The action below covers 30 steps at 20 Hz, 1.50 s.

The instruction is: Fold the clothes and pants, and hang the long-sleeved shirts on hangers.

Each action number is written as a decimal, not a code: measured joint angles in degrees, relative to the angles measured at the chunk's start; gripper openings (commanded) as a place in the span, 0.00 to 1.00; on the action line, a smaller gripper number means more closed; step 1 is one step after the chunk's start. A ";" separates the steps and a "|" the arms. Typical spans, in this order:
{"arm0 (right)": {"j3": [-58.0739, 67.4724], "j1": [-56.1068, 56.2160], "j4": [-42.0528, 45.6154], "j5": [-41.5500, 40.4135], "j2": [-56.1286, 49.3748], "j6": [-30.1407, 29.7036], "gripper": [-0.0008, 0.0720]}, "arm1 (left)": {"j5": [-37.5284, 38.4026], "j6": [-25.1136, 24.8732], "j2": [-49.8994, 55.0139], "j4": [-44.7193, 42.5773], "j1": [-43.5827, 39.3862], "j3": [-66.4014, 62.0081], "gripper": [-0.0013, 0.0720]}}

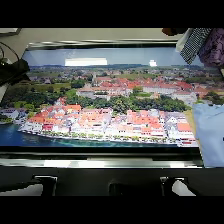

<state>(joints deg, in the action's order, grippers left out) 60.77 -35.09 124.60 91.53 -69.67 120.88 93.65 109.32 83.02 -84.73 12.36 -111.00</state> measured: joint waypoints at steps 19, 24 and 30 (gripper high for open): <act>14.91 47.25 -32.94 -20.61 3.50 -15.69 0.06 | -6.34 -14.47 -10.14 0.13 -9.68 21.57 0.05; 14.97 52.09 -34.07 -20.13 3.50 -19.39 0.06 | -5.42 -15.89 -10.95 0.11 -10.45 22.80 0.05; 14.97 53.00 -34.67 -19.76 3.50 -20.39 0.06 | -5.22 -16.24 -11.10 0.09 -10.60 23.04 0.05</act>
